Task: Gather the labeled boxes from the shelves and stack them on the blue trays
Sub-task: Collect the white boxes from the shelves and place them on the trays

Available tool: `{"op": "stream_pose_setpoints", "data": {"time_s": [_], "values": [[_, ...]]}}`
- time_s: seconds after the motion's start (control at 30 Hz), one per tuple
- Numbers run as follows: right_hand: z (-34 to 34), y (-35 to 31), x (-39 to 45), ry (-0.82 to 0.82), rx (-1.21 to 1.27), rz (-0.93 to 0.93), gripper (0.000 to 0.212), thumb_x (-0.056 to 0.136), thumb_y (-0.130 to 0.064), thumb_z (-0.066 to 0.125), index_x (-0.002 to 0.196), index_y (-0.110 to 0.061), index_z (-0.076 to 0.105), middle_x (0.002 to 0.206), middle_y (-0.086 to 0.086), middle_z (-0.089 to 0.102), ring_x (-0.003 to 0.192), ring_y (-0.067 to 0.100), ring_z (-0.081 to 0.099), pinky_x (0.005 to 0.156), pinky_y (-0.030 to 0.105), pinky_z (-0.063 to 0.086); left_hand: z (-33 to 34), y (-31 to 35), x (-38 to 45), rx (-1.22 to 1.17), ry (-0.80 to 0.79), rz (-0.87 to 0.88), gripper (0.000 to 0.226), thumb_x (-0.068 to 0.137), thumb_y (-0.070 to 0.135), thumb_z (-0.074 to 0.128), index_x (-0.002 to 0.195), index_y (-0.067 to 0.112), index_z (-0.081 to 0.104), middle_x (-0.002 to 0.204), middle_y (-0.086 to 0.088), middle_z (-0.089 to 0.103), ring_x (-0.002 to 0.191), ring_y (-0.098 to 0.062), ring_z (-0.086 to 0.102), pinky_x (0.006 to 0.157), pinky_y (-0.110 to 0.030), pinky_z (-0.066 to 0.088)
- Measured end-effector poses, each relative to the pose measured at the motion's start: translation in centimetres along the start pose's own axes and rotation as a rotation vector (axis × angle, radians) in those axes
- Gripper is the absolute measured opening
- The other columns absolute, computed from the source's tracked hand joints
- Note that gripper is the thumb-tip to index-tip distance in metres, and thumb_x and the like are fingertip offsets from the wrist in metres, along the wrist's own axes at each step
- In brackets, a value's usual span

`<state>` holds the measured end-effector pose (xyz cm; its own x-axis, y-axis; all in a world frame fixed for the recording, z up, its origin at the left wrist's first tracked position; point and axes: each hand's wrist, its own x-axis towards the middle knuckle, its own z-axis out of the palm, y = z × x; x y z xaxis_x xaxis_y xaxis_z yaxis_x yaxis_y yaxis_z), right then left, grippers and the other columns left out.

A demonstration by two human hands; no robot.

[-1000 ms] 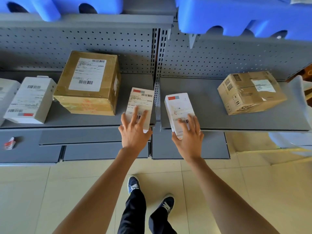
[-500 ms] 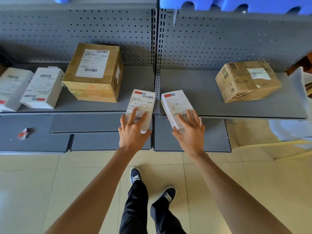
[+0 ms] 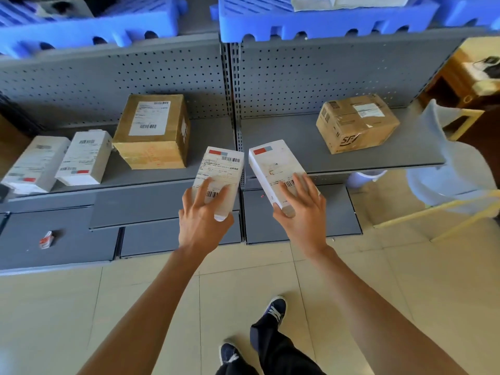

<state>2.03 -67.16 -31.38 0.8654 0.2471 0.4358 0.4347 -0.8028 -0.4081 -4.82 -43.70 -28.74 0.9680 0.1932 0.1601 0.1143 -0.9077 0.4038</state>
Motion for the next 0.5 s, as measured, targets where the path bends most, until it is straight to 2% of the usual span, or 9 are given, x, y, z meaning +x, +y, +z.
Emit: {"op": "stream_pose_setpoints", "data": {"time_s": [0.2, 0.37, 0.5], "values": [[-3.8, -2.7, -2.1, 0.058, 0.004, -0.011, 0.047, 0.086, -0.041, 0.067, 0.130, -0.023, 0.065, 0.151, 0.005, 0.049, 0.144, 0.026, 0.037, 0.098, 0.052, 0.044, -5.1, 2.0, -2.5, 0.000, 0.010, 0.023, 0.067, 0.081, 0.034, 0.078, 0.140, 0.042, 0.047, 0.156, 0.002, 0.032, 0.134, -0.036, 0.033, 0.089, -0.061, 0.051], [-7.7, -4.4, -5.9, 0.177, 0.035, -0.023, 0.045, 0.083, -0.037, 0.073, 0.125, -0.023, 0.069, 0.146, 0.004, 0.054, 0.141, 0.026, 0.042, 0.101, 0.050, 0.043, -8.9, 4.1, -6.9, -0.197, 0.093, 0.027, 0.088, 0.081, 0.030, 0.082, 0.134, 0.060, 0.019, 0.156, 0.002, 0.034, 0.139, -0.034, 0.031, 0.096, -0.062, 0.049], [-11.0, -5.5, -6.6, 0.221, -0.001, -0.039, 0.044, 0.084, -0.040, 0.069, 0.125, -0.021, 0.070, 0.144, 0.004, 0.056, 0.138, 0.028, 0.045, 0.104, 0.046, 0.041, -10.9, 4.1, -8.1, -0.147, 0.103, 0.065, 0.068, 0.083, 0.035, 0.078, 0.138, 0.050, 0.041, 0.157, 0.008, 0.032, 0.137, -0.030, 0.030, 0.098, -0.060, 0.047]]}}
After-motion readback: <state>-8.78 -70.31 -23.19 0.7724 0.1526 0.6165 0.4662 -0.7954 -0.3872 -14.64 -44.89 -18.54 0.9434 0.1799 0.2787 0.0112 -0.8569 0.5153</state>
